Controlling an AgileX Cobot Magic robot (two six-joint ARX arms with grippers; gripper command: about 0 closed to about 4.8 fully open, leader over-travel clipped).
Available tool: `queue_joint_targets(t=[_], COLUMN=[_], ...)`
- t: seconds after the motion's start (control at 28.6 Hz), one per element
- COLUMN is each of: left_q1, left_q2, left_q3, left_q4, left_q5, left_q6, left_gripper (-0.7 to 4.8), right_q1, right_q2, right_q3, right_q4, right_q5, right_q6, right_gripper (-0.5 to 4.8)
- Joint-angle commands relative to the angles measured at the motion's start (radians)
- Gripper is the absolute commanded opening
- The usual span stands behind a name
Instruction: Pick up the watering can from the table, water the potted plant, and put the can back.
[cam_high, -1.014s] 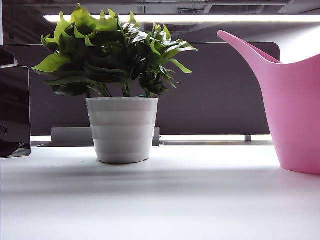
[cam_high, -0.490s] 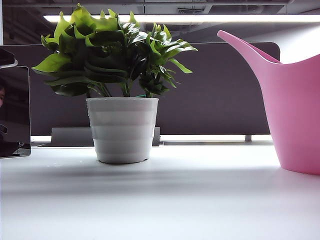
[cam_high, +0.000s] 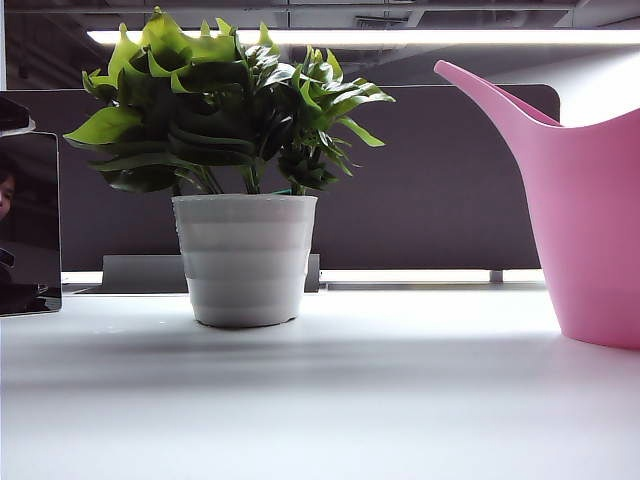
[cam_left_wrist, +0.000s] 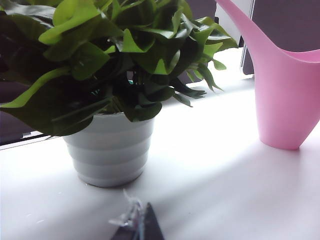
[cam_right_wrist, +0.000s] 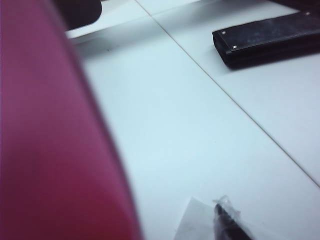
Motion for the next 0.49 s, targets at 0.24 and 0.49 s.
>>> queue_joint_targets(t=[0.24,0.49], left_q1=[0.000,0.000], left_q2=[0.001,0.001], left_q3=[0.001,0.001], left_q4=[0.008,0.008], left_q5=[0.000,0.000], left_q6=[0.005,0.005], left_gripper=[-0.05,-0.05], right_q1=[0.000,-0.005], right_q2=[0.057,0.056], right_q3=[0.003,0.004], right_q4=[0.097,0.130], right_q5=[0.055,0.075], right_q6=[-0.030,-0.051], right_gripper=[3.48,2.90])
